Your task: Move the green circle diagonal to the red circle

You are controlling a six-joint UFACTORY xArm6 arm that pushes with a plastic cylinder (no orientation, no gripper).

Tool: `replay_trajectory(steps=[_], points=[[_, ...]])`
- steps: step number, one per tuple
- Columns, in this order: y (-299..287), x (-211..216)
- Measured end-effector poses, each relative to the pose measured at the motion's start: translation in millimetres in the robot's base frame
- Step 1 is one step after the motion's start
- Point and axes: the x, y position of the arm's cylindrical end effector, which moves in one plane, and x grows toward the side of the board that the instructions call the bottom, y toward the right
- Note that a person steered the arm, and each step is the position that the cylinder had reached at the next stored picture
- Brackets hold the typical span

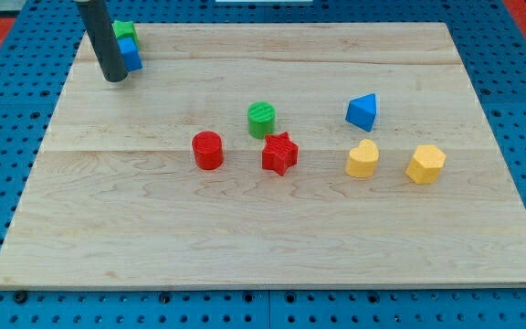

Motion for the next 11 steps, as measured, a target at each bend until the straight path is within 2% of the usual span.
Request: replay_trajectory(steps=[2, 4, 5, 7, 9, 10, 11], points=[[130, 3], [246, 54], [216, 89], [98, 24], [66, 41], [26, 38], [28, 29]])
